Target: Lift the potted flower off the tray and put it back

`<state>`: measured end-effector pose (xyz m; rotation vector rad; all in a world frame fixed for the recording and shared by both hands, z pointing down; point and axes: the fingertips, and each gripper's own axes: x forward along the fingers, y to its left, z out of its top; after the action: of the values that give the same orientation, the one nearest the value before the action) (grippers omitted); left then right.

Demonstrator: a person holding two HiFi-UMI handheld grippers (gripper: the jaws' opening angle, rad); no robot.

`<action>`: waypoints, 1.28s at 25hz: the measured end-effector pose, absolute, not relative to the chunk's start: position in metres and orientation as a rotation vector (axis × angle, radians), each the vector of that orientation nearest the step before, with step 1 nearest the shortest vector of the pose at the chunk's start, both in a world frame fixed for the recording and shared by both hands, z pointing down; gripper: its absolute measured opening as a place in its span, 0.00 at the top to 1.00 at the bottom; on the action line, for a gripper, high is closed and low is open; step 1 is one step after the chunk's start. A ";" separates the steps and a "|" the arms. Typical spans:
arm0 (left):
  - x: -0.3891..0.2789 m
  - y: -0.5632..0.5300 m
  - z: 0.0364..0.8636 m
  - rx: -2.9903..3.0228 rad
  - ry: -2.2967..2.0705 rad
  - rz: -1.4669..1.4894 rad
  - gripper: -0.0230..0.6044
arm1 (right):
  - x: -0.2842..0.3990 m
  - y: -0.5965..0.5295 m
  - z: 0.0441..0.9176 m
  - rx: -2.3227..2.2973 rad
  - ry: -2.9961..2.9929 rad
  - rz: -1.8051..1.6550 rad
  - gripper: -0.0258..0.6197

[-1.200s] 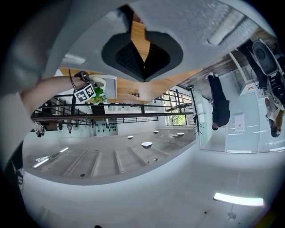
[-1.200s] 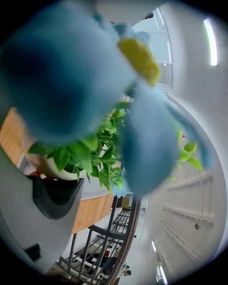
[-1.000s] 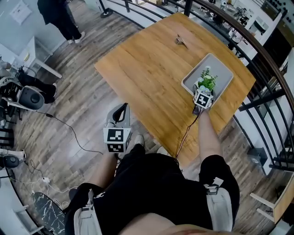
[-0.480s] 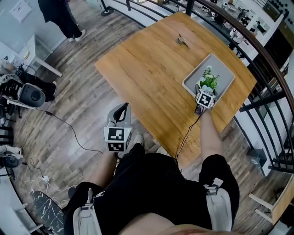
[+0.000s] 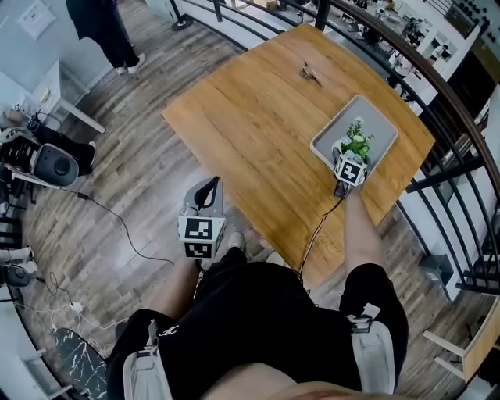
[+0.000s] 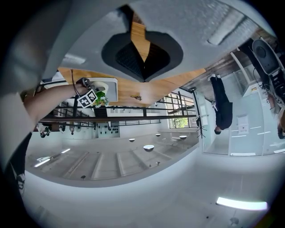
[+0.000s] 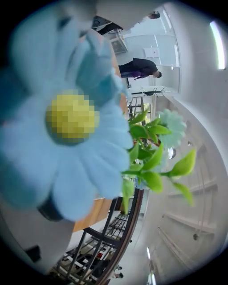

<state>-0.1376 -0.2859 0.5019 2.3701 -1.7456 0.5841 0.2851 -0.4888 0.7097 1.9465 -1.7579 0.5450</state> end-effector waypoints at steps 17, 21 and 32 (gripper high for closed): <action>-0.094 -0.306 0.482 2.573 -1.546 0.462 0.94 | 0.269 -0.421 0.528 2.230 -1.912 0.190 0.17; -0.070 -0.310 0.476 2.624 -1.466 0.414 0.94 | 0.251 -0.375 0.465 2.312 -1.998 0.074 0.19; -0.002 -0.309 0.467 2.794 -1.228 0.355 0.94 | 0.246 -0.274 0.373 2.540 -1.927 -0.206 0.69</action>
<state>-0.0016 -0.3094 0.4675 2.7942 -1.2278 0.3555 0.2460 -0.2736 0.3730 2.5405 -1.9272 -0.2061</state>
